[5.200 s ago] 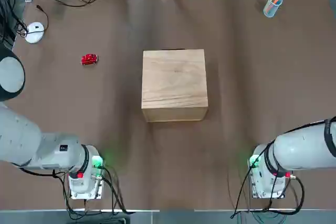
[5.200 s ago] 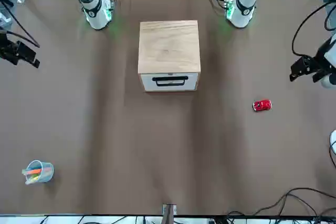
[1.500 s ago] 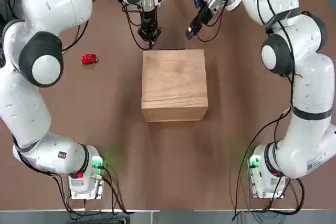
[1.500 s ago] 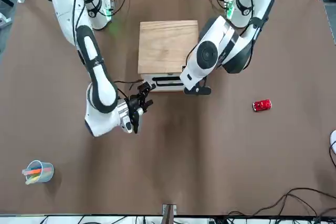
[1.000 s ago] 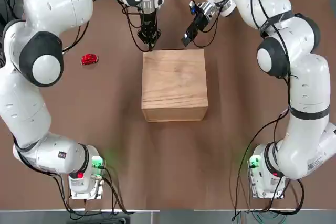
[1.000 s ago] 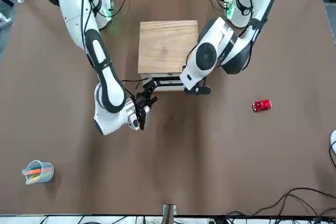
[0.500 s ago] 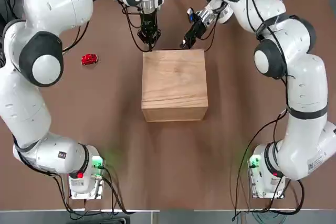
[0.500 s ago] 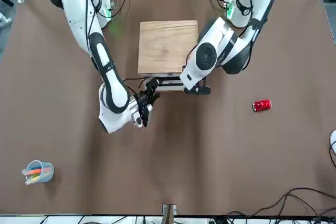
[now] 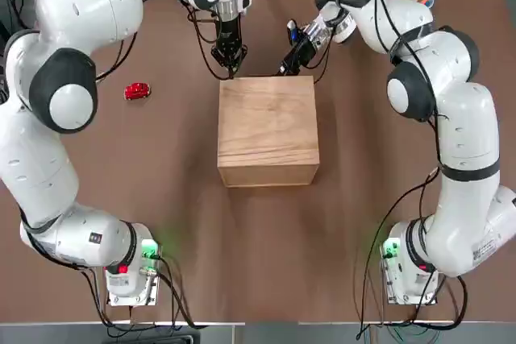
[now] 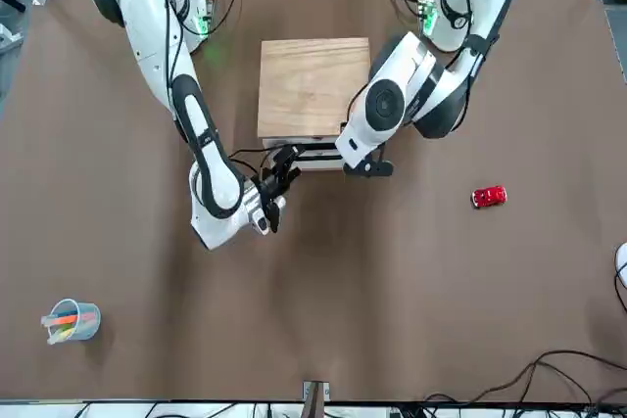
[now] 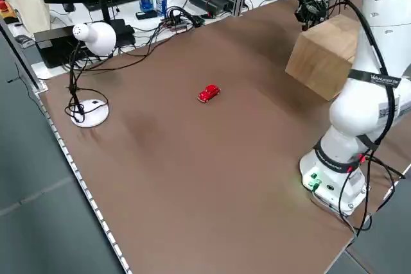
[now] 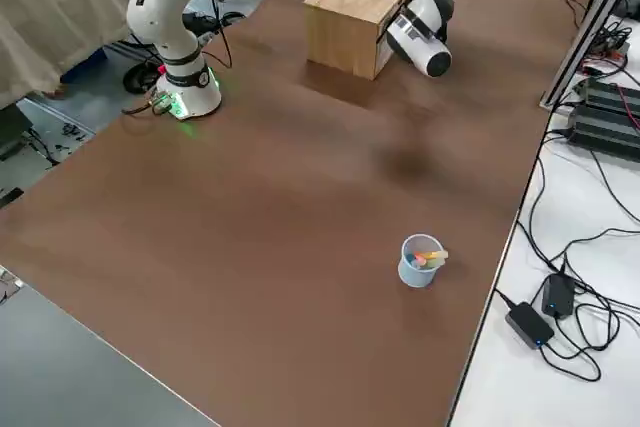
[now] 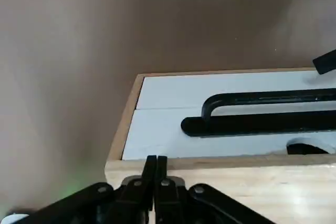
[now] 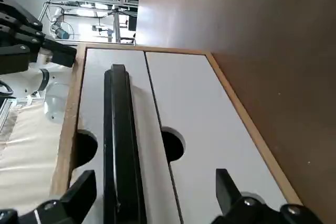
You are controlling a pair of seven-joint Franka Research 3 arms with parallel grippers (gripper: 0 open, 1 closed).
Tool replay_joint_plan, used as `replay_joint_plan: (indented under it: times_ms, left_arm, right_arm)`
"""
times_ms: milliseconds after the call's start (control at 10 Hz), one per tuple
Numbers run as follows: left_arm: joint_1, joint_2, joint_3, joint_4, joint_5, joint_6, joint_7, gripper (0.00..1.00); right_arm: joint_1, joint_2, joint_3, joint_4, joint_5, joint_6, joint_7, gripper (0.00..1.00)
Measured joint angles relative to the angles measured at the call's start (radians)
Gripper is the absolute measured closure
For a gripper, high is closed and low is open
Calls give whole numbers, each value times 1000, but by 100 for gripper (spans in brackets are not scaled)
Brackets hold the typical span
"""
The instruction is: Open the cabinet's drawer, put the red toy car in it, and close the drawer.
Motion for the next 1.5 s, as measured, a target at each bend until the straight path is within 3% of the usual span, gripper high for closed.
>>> replay_joint_plan:
  times_ms: [700,1000,1100,1400,1500]
  left_arm:
    - [0,0,0,0,0,0,0,95]
    - [0,0,0,0,0,0,0,95]
    - [0,0,0,0,0,0,0,95]
    - [0,0,0,0,0,0,0,94]
    - [0,0,0,0,0,0,0,94]
  right_arm:
    - [-13,0,-1,6,30,-83,39,13]
    - [-18,0,-1,7,31,-86,42,37]
    - [-19,0,-2,7,31,-86,43,52]
    - [-19,0,-2,7,31,-86,43,56]
    - [-19,0,-2,8,32,-86,45,61]
